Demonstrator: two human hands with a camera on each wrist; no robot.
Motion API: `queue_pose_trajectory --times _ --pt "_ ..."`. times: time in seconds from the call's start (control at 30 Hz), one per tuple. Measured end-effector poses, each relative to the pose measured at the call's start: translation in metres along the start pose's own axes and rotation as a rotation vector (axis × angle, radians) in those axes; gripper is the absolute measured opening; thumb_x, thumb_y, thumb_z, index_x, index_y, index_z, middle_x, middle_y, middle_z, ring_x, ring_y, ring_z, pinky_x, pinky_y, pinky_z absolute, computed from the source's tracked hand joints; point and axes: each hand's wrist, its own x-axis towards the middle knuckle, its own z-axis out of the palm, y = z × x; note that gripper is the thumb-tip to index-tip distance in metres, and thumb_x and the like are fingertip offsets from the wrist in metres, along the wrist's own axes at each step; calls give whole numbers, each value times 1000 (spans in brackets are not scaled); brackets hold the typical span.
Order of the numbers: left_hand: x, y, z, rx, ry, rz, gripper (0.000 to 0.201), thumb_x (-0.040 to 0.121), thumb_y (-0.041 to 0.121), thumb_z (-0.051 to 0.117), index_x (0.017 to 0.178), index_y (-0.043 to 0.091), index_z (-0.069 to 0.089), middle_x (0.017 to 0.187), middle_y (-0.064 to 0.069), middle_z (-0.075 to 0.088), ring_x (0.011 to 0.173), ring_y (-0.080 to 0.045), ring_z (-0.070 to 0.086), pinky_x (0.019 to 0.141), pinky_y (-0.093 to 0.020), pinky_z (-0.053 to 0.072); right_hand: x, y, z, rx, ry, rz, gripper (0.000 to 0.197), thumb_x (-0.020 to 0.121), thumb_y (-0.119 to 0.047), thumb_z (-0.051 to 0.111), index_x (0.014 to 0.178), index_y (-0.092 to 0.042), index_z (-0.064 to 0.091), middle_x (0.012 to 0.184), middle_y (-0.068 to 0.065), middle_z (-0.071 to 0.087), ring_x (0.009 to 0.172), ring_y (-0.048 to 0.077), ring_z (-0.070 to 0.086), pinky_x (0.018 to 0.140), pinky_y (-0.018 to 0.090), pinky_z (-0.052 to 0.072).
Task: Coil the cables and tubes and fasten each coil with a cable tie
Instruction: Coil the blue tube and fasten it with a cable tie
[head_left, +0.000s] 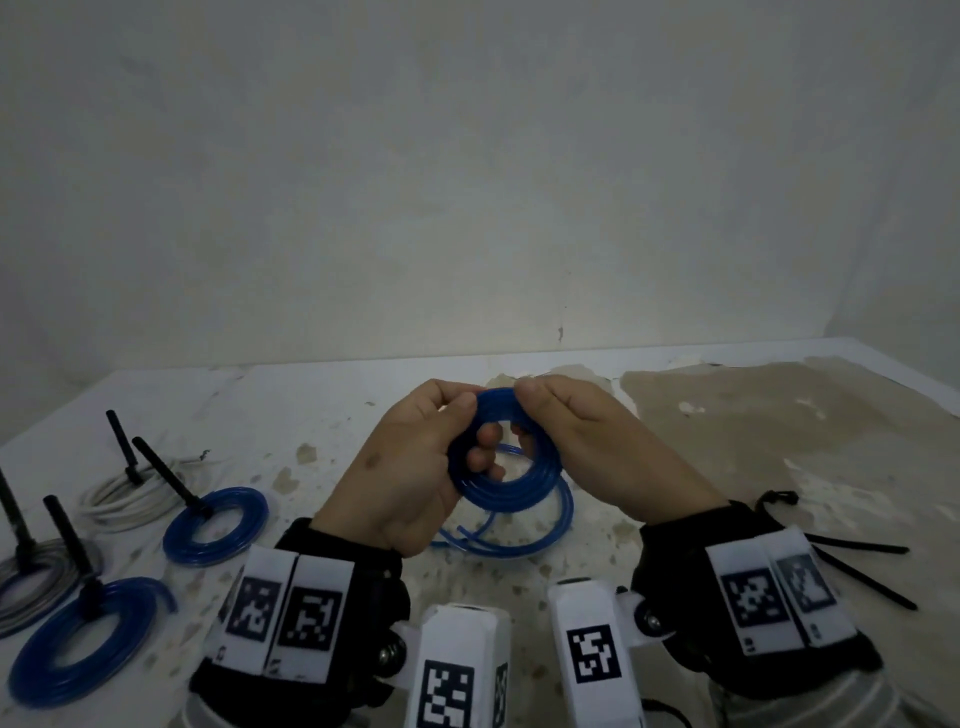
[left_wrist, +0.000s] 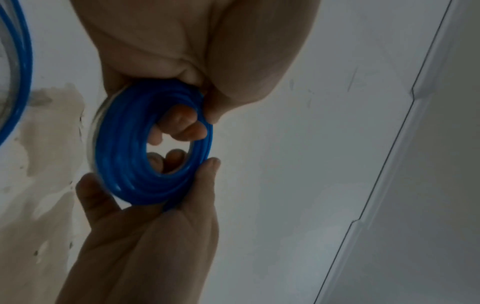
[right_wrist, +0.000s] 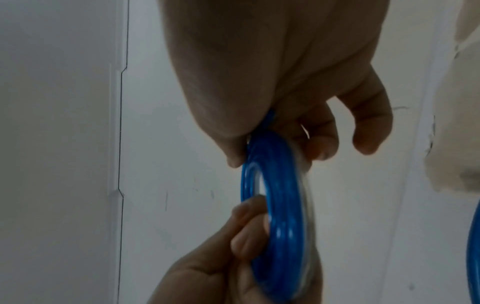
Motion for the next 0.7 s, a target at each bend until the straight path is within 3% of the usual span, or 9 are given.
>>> queue_pose_trajectory --times 0.1,0.23,0.33,0.4,0.53,0.7 --pt "0 1 -4 -66 23 17 21 100 12 30 93 5 48 56 -2 53 44 -9 42 48 -24 48 1 1 1 -18 -2 28 48 97 -38 32 89 3 57 78 9 53 73 22 51 74 43 46" --pt "-2 3 -5 -170 -62 -10 20 98 9 30 93 3 48 62 -8 58 47 -14 49 55 -30 54 1 1 -2 -96 57 -49 39 98 -32 32 67 -17 50 66 -3 50 58 6 45 64 23 38" --pt "-3 5 -5 -243 -141 -76 21 94 8 30 87 2 50 66 -14 61 48 -18 53 62 -34 54 0 3 -6 -153 36 -61 38 98 -32 32 69 -15 50 67 -3 51 58 7 44 60 18 35" --pt "-2 3 -4 -306 -166 -119 24 91 9 28 90 0 50 64 -14 58 45 -16 48 57 -32 53 0 5 -6 -184 13 -49 38 99 -32 31 72 -13 50 68 -2 50 59 8 44 61 18 35" --pt "3 -6 -2 -317 -133 -144 24 92 9 25 106 3 43 61 -9 51 42 -13 38 47 -27 46 -2 11 -3 -203 -14 -20 38 99 -32 33 65 -21 45 63 -7 46 54 2 43 57 15 34" --pt "2 -12 5 -187 -98 -105 19 94 6 25 85 6 41 59 -11 49 42 -14 35 44 -27 44 -17 21 -28 -146 -78 148 40 94 -46 34 72 -19 54 67 -8 54 60 3 48 61 17 39"
